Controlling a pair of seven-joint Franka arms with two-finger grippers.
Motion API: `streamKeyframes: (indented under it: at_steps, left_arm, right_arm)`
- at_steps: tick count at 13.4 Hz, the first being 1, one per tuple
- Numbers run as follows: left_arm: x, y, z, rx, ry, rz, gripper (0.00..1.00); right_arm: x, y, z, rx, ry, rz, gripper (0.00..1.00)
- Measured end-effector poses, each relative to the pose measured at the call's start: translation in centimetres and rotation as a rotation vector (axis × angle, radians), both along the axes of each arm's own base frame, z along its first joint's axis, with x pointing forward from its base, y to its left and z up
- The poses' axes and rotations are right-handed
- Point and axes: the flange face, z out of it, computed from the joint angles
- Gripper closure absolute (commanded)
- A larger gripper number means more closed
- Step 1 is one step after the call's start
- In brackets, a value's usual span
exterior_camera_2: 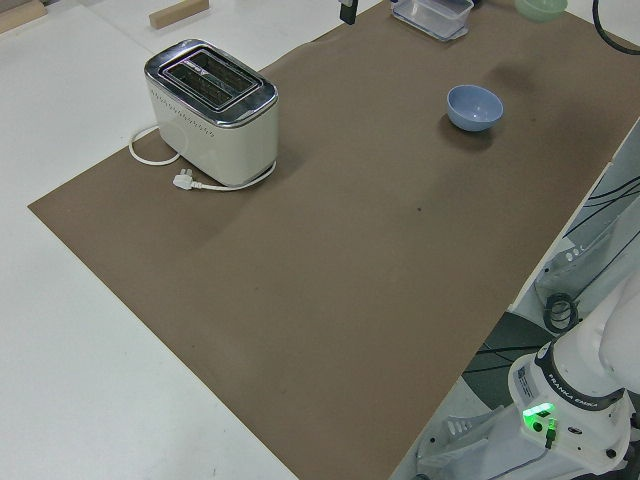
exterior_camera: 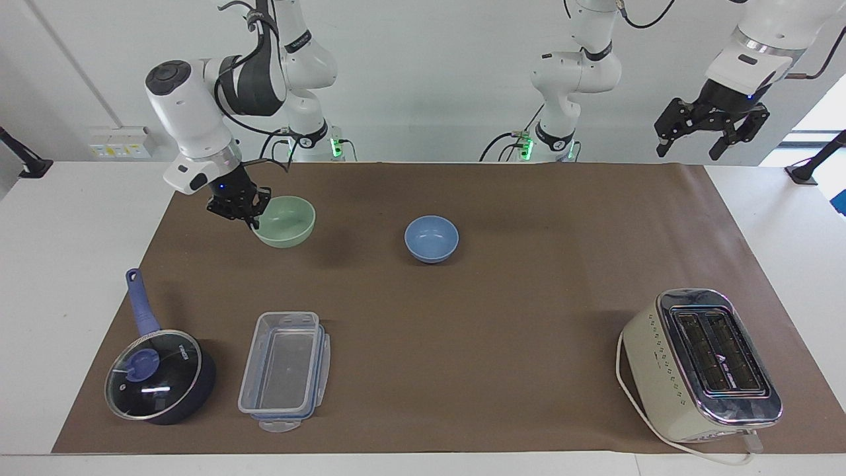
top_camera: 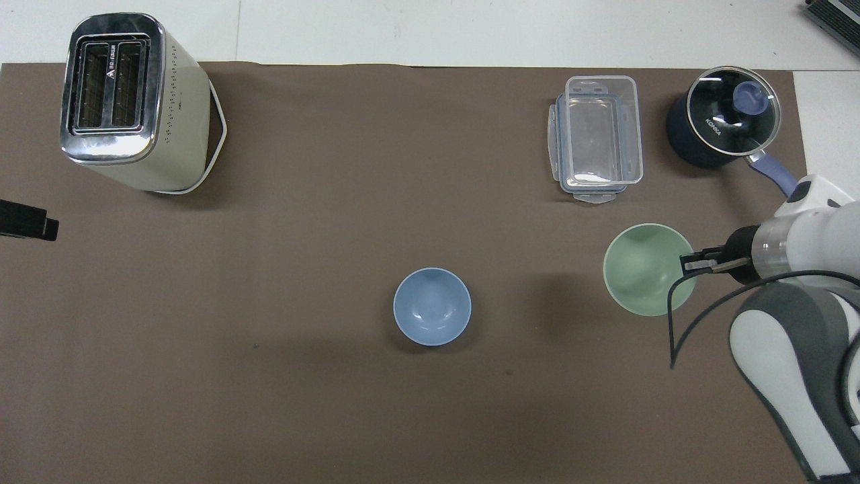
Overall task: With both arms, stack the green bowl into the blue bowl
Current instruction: 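Lift the green bowl with the right gripper toward the blue bowl, then lower the green bowl into the blue bowl and open the right gripper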
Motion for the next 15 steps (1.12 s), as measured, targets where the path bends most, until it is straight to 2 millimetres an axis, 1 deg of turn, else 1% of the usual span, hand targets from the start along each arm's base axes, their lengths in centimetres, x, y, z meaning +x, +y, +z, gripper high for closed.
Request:
streamKeyframes:
  at_steps: [3,4,8,10,12,15]
  left_arm:
    - [0.0,0.0,0.0,0.0,0.0,0.0,0.0]
    - [0.0,0.0,0.0,0.0,0.0,0.0,0.0]
    - [0.0,0.0,0.0,0.0,0.0,0.0,0.0]
    - [0.0,0.0,0.0,0.0,0.001,0.0,0.0]
    - [-0.1,0.0,-0.2,0.0,0.009,0.0,0.0]
    - [-0.2,0.0,-0.6,0.001,0.024,0.0,0.0]
  right_arm:
    - [-0.2,5.9,0.4,0.01,0.003,-0.039,1.0]
    - [-0.4,8.1,0.3,0.013,0.008,-0.051,1.0]
    - [-1.6,16.5,-1.4,0.025,0.051,-0.102,1.0]
    - [-2.0,20.5,-2.1,0.067,0.056,-0.134,1.0]
    - [-2.6,23.4,-3.0,0.098,0.077,-0.151,1.0]
    - [-3.2,26.3,-5.0,0.105,0.093,-0.169,1.0]
